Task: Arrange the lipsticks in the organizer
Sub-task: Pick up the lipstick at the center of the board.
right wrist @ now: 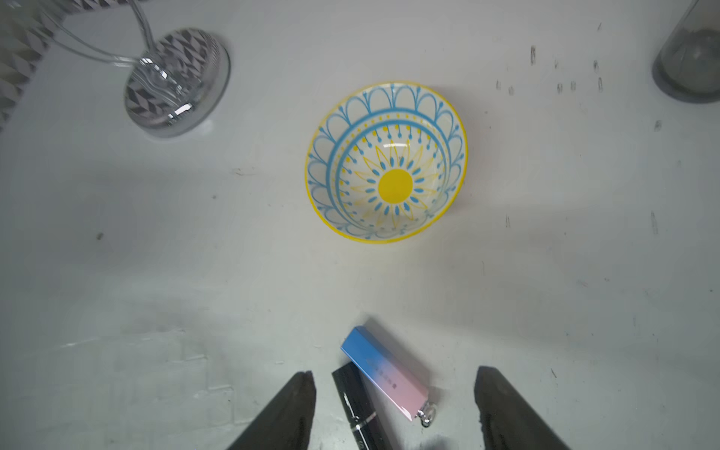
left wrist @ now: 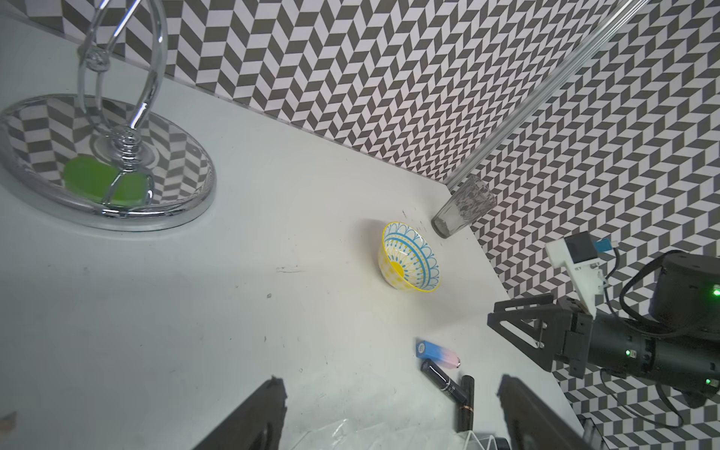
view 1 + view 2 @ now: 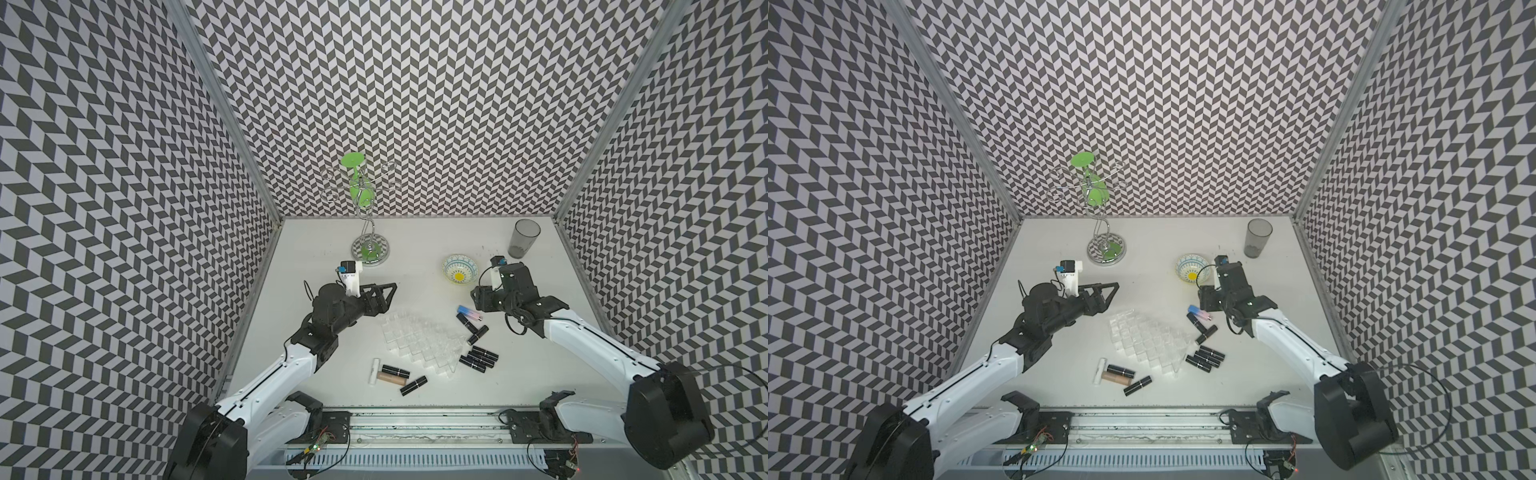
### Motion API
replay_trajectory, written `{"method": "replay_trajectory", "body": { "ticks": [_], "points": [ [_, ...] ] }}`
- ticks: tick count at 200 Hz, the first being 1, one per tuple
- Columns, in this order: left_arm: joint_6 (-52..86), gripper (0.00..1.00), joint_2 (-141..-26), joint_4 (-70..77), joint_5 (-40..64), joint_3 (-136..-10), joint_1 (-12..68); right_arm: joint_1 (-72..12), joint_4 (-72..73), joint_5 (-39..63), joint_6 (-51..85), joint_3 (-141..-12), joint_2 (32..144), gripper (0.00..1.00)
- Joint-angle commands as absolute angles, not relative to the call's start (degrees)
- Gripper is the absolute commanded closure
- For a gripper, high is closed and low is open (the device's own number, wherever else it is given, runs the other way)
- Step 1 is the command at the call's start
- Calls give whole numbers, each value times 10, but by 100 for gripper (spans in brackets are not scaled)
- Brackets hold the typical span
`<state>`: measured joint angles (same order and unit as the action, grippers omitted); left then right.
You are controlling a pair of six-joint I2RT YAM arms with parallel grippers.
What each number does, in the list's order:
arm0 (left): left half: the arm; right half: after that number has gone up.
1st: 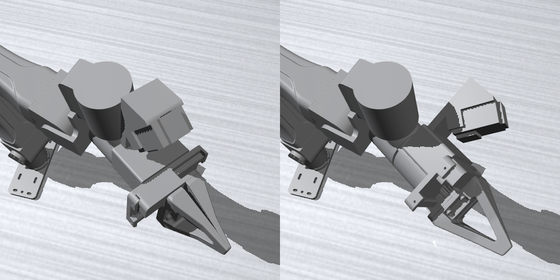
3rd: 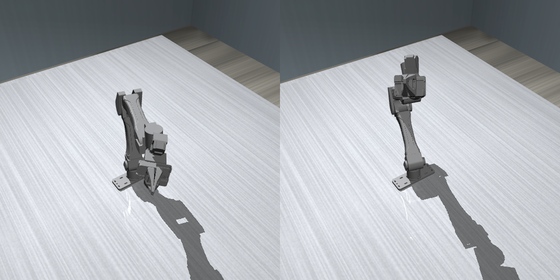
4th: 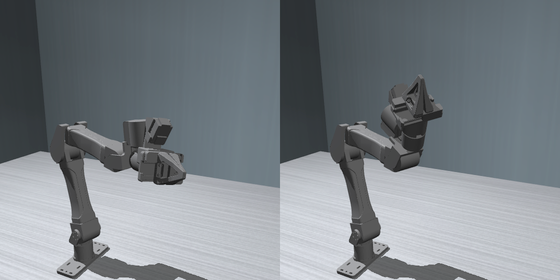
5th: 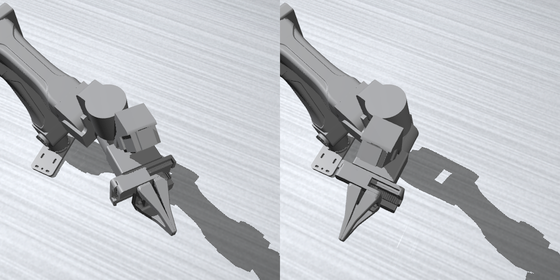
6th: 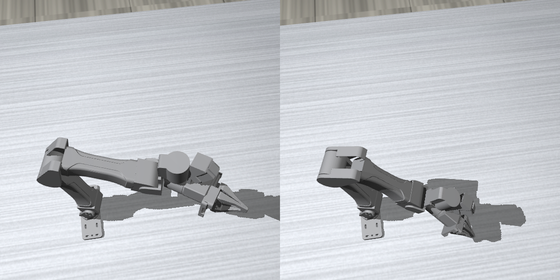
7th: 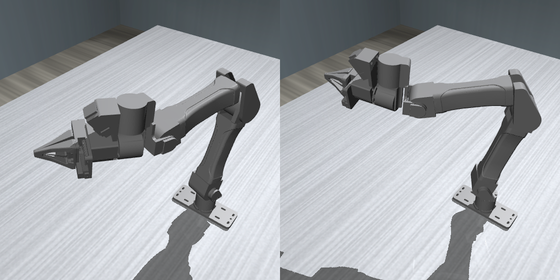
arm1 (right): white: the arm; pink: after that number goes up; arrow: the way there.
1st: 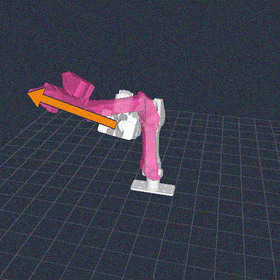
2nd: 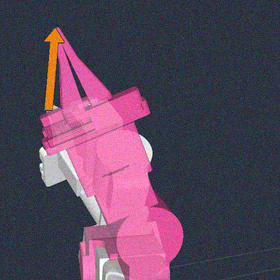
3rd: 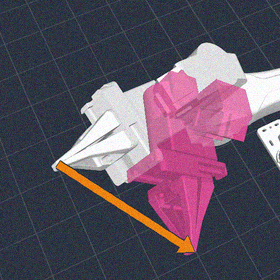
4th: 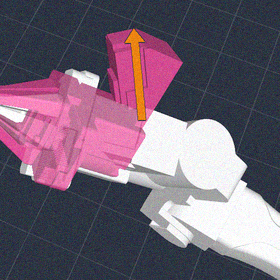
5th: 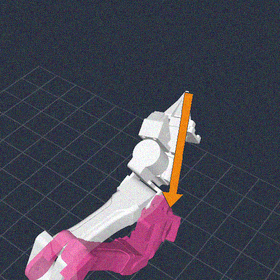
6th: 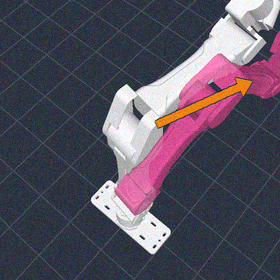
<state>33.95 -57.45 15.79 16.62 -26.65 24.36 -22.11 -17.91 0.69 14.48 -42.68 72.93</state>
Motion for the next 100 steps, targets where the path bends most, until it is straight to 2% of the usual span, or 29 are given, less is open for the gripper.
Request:
{"method": "replay_trajectory", "body": {
  "ticks": [1, 14, 54, 100],
  "points": [
    [317, 12, -563, 170, 184, -263, 242, -228, -173, 7, 141, -419, 756, 38],
    [319, 12, -556, 175, 190, -257, 243, -229, -171, 25, 138, -416, 772, 42],
    [331, 12, -534, 184, 208, -249, 246, -236, -163, 60, 135, -407, 796, 45],
    [330, 12, -524, 183, 209, -248, 247, -243, -164, 47, 137, -415, 835, 47]
  ]
}}
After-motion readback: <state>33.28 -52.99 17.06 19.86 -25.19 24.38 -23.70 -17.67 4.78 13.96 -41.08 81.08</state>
